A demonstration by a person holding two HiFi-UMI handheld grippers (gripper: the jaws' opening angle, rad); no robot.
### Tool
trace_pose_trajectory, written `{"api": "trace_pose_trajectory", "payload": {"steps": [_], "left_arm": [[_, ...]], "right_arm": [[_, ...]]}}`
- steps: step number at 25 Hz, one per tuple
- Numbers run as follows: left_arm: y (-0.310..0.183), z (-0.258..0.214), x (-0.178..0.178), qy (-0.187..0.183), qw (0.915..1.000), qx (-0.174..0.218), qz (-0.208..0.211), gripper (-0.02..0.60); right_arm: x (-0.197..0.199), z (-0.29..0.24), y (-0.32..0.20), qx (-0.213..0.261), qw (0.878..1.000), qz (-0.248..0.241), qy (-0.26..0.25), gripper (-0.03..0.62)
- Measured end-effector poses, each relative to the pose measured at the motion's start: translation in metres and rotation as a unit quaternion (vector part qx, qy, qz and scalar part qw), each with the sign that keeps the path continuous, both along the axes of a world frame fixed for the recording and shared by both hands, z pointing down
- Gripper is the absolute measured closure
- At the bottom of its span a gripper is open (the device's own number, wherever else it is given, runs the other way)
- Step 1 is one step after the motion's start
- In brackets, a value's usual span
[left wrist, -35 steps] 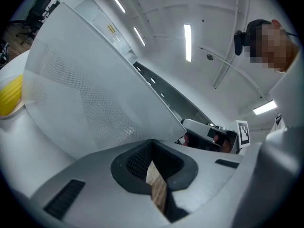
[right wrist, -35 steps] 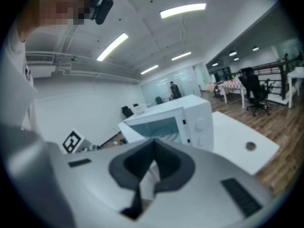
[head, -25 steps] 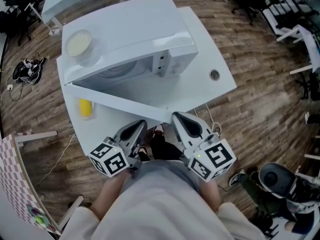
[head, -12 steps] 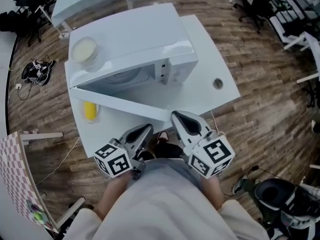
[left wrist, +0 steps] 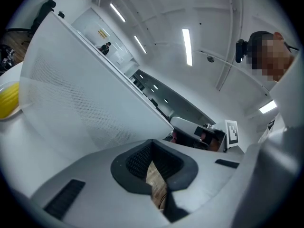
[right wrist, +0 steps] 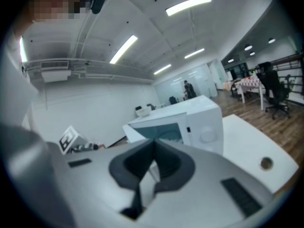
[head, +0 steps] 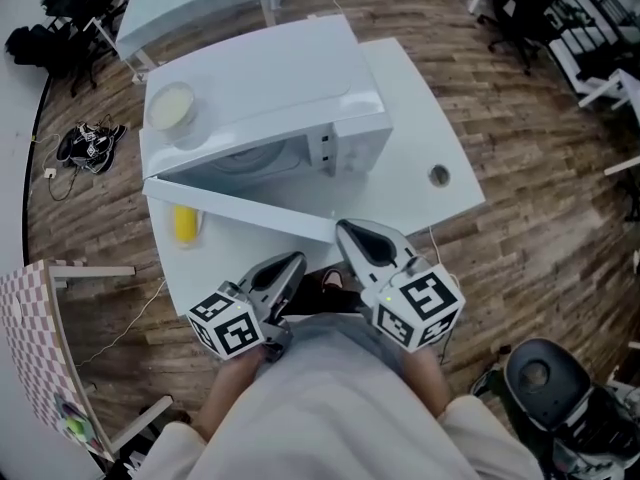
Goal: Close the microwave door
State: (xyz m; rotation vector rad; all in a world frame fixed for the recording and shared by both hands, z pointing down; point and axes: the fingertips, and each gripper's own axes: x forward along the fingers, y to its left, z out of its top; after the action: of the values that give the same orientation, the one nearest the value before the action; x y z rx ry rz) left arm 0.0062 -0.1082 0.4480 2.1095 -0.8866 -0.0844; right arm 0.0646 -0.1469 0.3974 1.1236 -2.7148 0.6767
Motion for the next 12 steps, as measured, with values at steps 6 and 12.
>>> {"api": "trace_pose_trajectory", "payload": {"steps": [6,12], "left_arm": [[-0.002,-0.0021,-0.0001,-0.001,1.0,0.0,-0.008,0.565],[-0.0066,0.0011,0.0011,0.005,0.9999,-0.001,-0.014,0.565]], "right_arm": [[-0.0002,-0.001,-0.0056,0.004,1.0,-0.005,-0.003,0.574],[0.0002,0.0024,-0.0097,0.004,1.0,-0.009,-0.003,0.574]]}}
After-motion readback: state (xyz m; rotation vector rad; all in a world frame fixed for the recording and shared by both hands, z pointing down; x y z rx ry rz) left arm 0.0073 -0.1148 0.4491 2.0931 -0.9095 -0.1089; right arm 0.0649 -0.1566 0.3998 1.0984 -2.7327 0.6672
